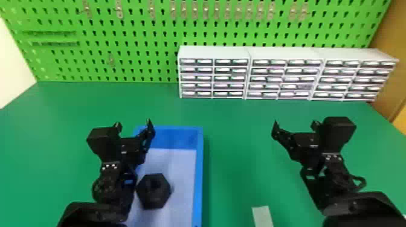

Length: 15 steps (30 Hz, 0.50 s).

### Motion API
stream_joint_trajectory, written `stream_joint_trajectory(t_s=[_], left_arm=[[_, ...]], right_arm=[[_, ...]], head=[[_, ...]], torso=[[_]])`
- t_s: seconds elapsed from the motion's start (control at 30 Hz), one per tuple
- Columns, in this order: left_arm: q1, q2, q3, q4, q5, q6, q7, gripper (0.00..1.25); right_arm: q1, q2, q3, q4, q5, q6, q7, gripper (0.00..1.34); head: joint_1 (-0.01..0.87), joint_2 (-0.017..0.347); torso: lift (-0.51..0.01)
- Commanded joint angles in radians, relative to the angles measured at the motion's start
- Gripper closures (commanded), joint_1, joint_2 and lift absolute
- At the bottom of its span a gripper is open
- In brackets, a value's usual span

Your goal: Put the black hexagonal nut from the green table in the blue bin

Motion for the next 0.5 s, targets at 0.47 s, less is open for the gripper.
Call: stream_joint_trajectory(t_s=[0.47], left_arm=[[0.024,0.000,0.010,-0.025,0.005,0.003,-0.001,0.38]], right_arm=[[0.010,-0.008,0.000,-0.006,-0.001,0.000,0.000,0.12]], head=[[0.657,0.057]], torso=[[-0.095]])
